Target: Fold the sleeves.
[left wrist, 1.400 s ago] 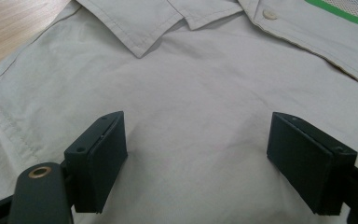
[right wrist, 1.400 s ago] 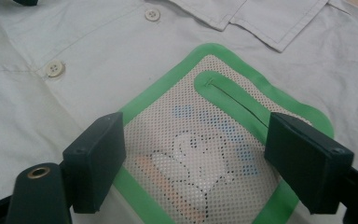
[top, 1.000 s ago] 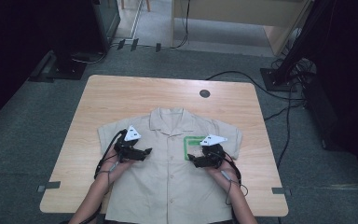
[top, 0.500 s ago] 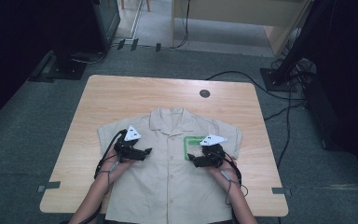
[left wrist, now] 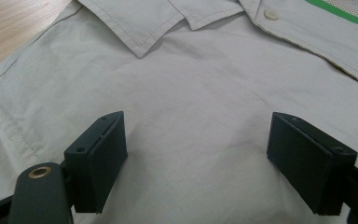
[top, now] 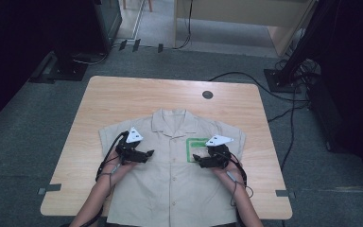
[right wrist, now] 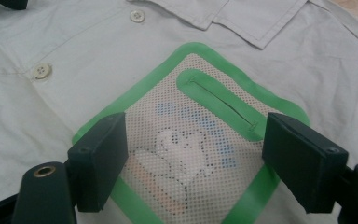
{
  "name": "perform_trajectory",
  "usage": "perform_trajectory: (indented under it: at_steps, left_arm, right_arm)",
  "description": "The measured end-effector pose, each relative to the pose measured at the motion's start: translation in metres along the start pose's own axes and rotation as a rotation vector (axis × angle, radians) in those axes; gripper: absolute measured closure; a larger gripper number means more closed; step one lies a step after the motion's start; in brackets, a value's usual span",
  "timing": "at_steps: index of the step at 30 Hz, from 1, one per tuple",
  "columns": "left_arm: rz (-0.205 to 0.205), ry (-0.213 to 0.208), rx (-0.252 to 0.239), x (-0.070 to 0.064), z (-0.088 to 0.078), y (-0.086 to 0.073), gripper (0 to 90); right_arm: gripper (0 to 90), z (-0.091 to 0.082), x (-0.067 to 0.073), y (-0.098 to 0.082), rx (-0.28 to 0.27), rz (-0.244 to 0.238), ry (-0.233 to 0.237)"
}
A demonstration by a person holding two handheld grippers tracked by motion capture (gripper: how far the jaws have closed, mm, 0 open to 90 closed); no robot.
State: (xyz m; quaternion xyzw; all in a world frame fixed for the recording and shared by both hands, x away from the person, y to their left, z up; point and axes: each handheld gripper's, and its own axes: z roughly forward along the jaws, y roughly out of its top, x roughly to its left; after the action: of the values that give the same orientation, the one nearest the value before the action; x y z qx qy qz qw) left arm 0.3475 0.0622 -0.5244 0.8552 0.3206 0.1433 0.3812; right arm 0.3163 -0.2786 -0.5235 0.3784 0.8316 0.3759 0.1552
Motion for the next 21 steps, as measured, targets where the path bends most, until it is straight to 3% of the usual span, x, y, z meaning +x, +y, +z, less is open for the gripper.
perform_trajectory:
  at_steps: [21]
  left_arm:
    - [-0.001, 0.001, -0.001, -0.0001, 0.0001, 0.0001, 19.9]
  right_arm:
    - [21.5, -0.0036, -0.0094, -0.0022, 0.0, 0.009, -0.015]
